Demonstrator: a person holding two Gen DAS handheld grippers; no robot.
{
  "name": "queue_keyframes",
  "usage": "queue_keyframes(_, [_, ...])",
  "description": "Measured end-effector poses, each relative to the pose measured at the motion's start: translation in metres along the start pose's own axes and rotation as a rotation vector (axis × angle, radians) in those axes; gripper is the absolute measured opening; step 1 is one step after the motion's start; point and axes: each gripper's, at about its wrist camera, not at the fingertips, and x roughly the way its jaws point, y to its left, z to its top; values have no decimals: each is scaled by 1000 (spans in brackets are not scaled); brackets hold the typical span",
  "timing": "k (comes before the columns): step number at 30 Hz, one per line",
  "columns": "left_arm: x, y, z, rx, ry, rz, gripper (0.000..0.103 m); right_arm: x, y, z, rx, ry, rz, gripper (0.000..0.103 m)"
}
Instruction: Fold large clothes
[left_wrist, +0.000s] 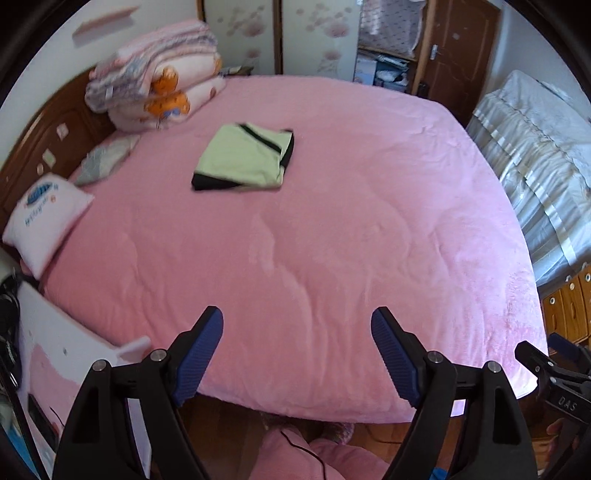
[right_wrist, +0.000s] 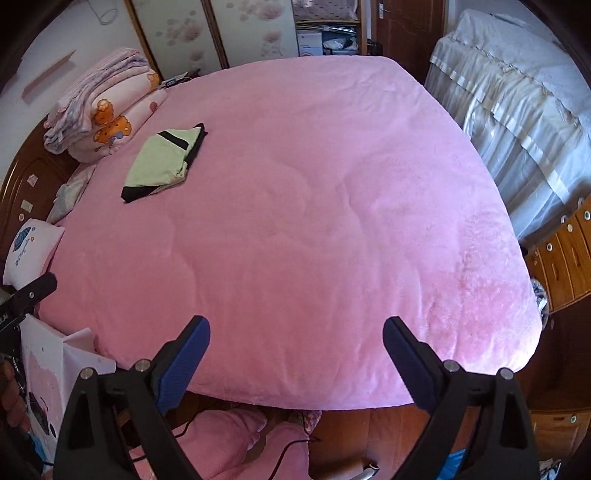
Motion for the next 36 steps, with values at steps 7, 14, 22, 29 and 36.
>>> queue_keyframes(7, [-42,-28,-3,79,-138,6,92,-50,25,3,-72,-45,29,96])
queue_keyframes(14, [-54,-58,-18,144,-150,29,94,-58,31,-7,-69,-70,-32,96])
queue_keyframes(22, [-41,-71,-31,156,-67,8,94,-42,32,-14,-84,-40,14,96])
queue_keyframes(29, [-18,-52,-37,68,38,-29,94,-29,29,-22,-79,4,36,96])
queue_keyframes(36, [-11,-42,-40,46,59,-39,100,-29,33,-25,-87,7,41,96])
